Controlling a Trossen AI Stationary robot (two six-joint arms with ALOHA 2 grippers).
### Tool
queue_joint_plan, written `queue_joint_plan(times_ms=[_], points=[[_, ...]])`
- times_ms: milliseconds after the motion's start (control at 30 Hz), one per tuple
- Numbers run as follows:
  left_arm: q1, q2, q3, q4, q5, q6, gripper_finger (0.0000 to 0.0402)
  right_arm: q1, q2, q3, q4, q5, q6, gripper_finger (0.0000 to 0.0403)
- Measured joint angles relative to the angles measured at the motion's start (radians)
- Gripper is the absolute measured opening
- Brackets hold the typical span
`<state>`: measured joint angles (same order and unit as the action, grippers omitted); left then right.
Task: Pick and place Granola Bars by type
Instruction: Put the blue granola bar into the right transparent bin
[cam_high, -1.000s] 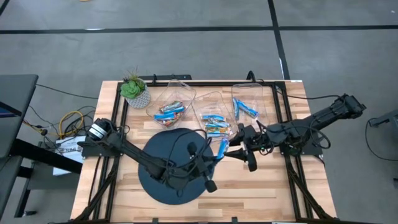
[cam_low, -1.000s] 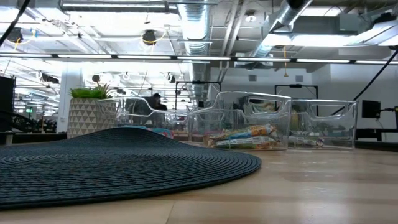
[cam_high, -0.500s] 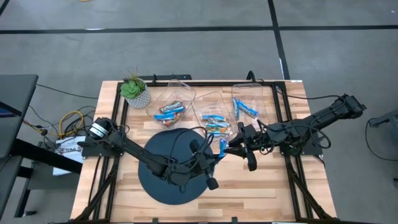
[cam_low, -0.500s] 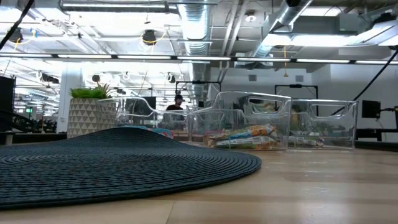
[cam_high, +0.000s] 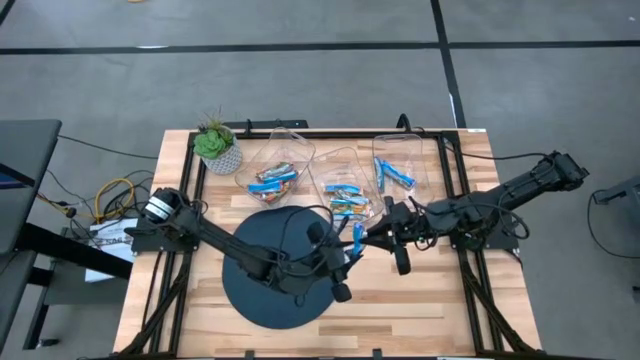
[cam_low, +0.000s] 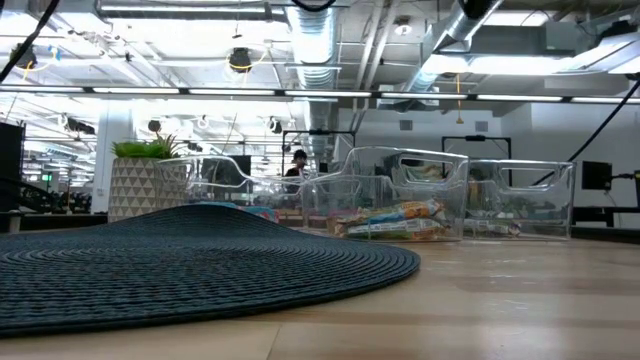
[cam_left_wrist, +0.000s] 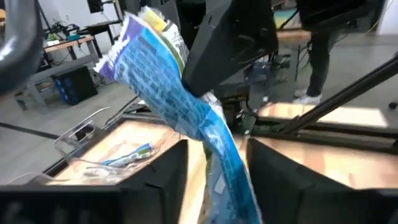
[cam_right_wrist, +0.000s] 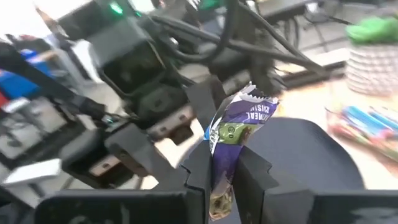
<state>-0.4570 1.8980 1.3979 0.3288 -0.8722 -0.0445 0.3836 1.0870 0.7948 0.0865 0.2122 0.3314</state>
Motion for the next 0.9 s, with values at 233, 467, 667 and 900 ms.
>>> queue_joint_plan(times_ms=[233, 467, 667, 900], points=[[0.018, 0.0, 0.0, -0.108, -0.054, -0.002, 0.024, -0.027, 0.0, 0.0, -0.16, 0.059, 0.053, 0.0038], [0.028, 0.0, 0.0, -0.196, -0.115, -0.028, 0.0288, -0.116, -0.004, 0.0, -0.373, 0.178, 0.115, 0.0037], [0.027, 0.0, 0.0, -0.252, -0.143, -0.03, 0.0289, -0.244, -0.011, 0.0, -0.547, 0.243, 0.149, 0.004], [0.067, 0.0, 0.0, -0.286, 0.012, -0.03, 0.0267, -0.391, -0.039, 0.0, -0.652, 0.243, 0.147, 0.004]])
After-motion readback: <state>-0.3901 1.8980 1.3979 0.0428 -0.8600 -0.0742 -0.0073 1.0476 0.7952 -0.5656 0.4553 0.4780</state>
